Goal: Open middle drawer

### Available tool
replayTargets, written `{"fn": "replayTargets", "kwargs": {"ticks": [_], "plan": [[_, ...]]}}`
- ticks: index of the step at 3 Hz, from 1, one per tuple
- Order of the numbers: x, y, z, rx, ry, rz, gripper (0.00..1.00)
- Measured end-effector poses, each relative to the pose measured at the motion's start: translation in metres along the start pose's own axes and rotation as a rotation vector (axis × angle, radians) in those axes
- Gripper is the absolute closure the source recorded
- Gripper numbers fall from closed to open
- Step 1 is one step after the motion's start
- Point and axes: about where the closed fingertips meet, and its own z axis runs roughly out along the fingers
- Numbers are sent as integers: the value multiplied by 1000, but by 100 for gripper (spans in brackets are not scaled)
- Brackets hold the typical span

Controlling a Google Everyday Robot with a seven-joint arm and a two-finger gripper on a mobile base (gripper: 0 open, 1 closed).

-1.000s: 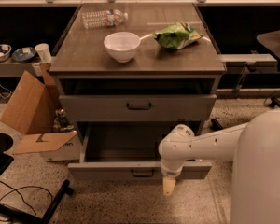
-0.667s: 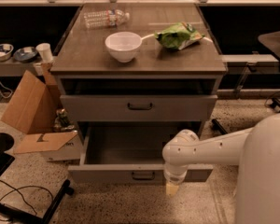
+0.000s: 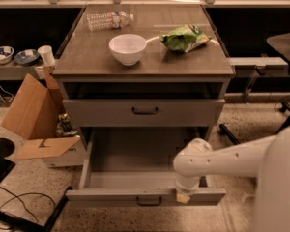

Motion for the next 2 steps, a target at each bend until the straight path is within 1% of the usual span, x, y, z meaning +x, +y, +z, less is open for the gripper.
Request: {"fn": "replayTargets", "kwargs": {"ticks": [1,2], "plan": [[-2,0,0,0,0,0,100],[9,12,2,-9,0,31,100]]}}
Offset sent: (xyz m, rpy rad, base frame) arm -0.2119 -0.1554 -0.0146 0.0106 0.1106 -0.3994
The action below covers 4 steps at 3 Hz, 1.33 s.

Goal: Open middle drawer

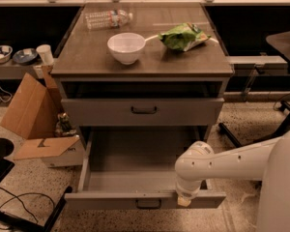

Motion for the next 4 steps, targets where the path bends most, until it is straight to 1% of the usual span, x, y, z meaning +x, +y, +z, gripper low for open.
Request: {"fn": "replayTargets", "kwargs": {"ticks": [1,2,3,4], "plan": [[-2,0,0,0,0,0,100],[-4,6,-3,10,-24,20,100],[6,20,1,-4,-26,35,100],[3,19,1,-4,-26,35,100]]}}
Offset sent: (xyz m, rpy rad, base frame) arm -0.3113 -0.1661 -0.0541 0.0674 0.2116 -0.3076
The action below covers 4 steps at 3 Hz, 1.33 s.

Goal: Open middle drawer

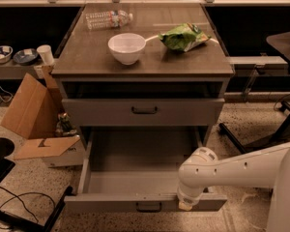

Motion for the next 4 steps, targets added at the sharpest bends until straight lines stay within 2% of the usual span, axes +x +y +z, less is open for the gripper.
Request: {"fn": "replayTargets", "kwargs": {"ticks": [1,2,3,4], "plan": [[10,12,3,-14,-3,11,100],[6,11,3,-14,-4,10,100],[1,20,0,-19,-33,3,100],[12,39,2,-44,-49,11,100]]}}
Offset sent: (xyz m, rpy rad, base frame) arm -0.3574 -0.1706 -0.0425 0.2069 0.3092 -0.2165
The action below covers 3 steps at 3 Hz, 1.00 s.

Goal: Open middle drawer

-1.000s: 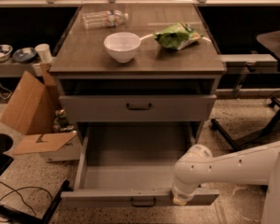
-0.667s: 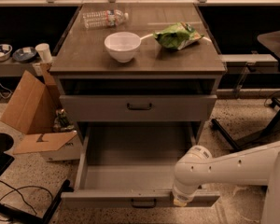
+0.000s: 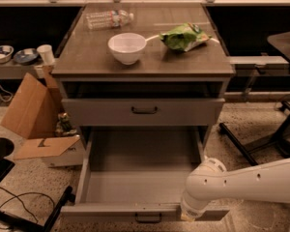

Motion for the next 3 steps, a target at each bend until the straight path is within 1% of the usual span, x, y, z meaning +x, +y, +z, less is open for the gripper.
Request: {"fn": "replayTargets", "kwargs": {"ticks": [2,3], "plan": [[10,38,9,-67,-40,7,100],[7,32,8,-67,-40,7,83]]}}
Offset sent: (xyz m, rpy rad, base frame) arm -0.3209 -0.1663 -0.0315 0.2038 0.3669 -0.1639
